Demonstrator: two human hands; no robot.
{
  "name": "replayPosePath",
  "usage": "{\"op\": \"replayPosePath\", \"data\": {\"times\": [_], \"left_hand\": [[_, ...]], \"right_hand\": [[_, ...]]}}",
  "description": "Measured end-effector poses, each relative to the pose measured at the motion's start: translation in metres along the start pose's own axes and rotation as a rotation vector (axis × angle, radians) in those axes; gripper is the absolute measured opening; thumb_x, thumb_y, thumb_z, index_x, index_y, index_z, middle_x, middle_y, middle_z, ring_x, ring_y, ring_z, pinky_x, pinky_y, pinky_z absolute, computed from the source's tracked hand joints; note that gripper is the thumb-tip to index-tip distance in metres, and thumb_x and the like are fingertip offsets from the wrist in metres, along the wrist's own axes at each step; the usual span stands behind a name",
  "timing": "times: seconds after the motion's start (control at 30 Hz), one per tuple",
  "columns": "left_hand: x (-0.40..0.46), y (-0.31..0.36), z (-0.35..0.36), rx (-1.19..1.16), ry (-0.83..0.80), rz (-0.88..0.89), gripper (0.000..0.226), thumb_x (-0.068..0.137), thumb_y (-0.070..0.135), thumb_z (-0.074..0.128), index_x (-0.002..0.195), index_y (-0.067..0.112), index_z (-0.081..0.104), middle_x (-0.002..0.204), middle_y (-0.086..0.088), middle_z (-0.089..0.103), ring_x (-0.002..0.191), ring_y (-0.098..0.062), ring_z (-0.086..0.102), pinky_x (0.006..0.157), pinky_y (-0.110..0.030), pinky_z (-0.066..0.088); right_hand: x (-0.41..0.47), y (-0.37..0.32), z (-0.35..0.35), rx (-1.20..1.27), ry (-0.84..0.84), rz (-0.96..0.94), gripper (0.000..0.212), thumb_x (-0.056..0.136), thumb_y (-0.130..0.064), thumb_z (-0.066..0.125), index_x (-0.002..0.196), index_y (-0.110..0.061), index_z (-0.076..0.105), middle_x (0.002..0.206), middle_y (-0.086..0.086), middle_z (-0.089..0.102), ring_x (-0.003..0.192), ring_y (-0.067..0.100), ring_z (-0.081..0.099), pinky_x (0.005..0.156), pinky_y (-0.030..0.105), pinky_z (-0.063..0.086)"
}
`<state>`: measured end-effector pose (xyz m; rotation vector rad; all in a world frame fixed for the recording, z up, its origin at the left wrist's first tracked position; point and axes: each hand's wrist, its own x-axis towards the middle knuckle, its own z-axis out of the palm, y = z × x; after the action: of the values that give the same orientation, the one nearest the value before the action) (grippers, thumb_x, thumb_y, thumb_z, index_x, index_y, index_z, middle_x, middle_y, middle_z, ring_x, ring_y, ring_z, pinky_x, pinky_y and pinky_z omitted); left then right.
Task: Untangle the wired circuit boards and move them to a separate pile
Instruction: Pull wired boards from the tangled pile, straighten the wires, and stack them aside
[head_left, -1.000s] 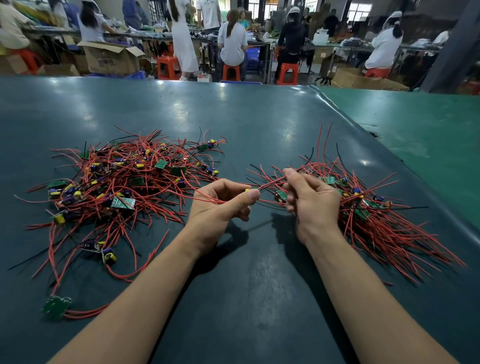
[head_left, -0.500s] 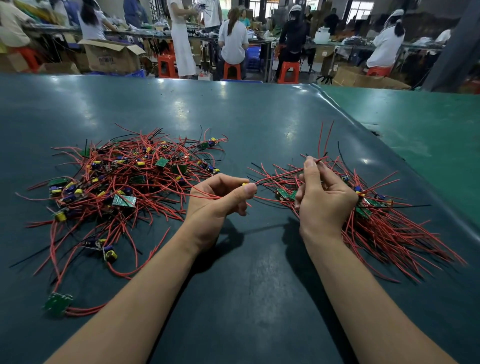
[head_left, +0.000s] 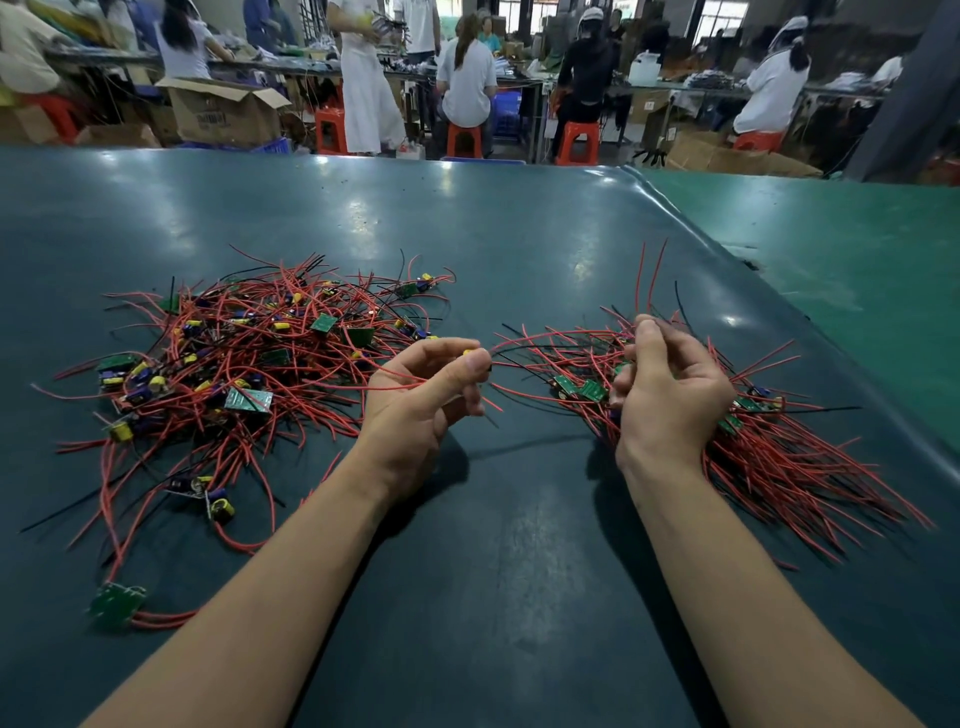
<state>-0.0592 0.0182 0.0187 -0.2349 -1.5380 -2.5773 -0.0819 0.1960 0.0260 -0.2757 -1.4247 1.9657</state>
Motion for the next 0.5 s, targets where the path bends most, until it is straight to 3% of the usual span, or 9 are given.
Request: {"op": "replayPosePath", "data": {"times": [0.07, 0.13, 0.2, 0.27, 0.37, 0.5], "left_hand": [[0.001, 0.002, 0.0, -0.035, 0.059, -0.008, 0.018, 0.071, 0.015, 0.072, 0.088, 0.011, 0.072, 0.068, -0.002, 0.065, 0.058, -0.012, 0.057, 0.055, -0.02, 0.052], [0.003, 0.004, 0.0, -0.065, 0.11, -0.018, 0.018, 0.073, 0.021, 0.07, 0.086, 0.009, 0.07, 0.065, 0.001, 0.062, 0.058, -0.008, 0.056, 0.057, -0.019, 0.053], [0.004, 0.006, 0.001, -0.096, 0.152, -0.033, 0.022, 0.073, 0.029, 0.069, 0.081, 0.009, 0.065, 0.062, 0.003, 0.06, 0.056, -0.007, 0.054, 0.059, -0.019, 0.052], [0.004, 0.008, 0.003, -0.109, 0.191, -0.045, 0.027, 0.069, 0.036, 0.069, 0.076, 0.012, 0.061, 0.062, 0.001, 0.06, 0.057, -0.01, 0.055, 0.06, -0.021, 0.051], [0.004, 0.011, 0.002, -0.158, 0.179, -0.055, 0.018, 0.069, 0.034, 0.07, 0.07, 0.017, 0.066, 0.071, -0.002, 0.066, 0.065, -0.014, 0.064, 0.062, -0.022, 0.051], [-0.001, 0.014, 0.007, -0.121, 0.098, -0.148, 0.025, 0.071, 0.038, 0.069, 0.053, 0.022, 0.066, 0.055, 0.002, 0.057, 0.04, -0.008, 0.05, 0.042, -0.017, 0.041]], "right_hand": [[-0.004, 0.003, 0.0, -0.197, -0.087, -0.096, 0.006, 0.093, -0.013, 0.064, 0.093, -0.011, 0.07, 0.069, -0.004, 0.064, 0.052, 0.012, 0.055, 0.049, 0.028, 0.048], [-0.008, 0.008, 0.0, -0.443, -0.143, -0.217, 0.009, 0.091, -0.013, 0.065, 0.099, -0.014, 0.07, 0.095, 0.001, 0.062, 0.069, 0.007, 0.057, 0.068, 0.019, 0.048], [-0.01, 0.009, 0.0, -0.542, -0.154, -0.289, 0.014, 0.09, -0.011, 0.064, 0.103, -0.015, 0.068, 0.102, 0.0, 0.057, 0.071, 0.003, 0.052, 0.069, 0.012, 0.042], [-0.011, 0.008, 0.001, -0.51, -0.176, -0.305, 0.02, 0.09, -0.004, 0.058, 0.102, -0.017, 0.067, 0.101, 0.002, 0.059, 0.073, 0.008, 0.053, 0.068, 0.018, 0.043], [-0.011, 0.008, 0.002, -0.343, -0.267, -0.117, 0.036, 0.087, 0.009, 0.045, 0.098, -0.019, 0.064, 0.089, 0.001, 0.062, 0.068, 0.016, 0.053, 0.059, 0.03, 0.043], [-0.015, 0.005, 0.007, -0.184, -0.418, 0.228, 0.036, 0.091, 0.012, 0.044, 0.094, -0.016, 0.067, 0.088, 0.004, 0.063, 0.044, 0.006, 0.049, 0.038, 0.02, 0.037]]}}
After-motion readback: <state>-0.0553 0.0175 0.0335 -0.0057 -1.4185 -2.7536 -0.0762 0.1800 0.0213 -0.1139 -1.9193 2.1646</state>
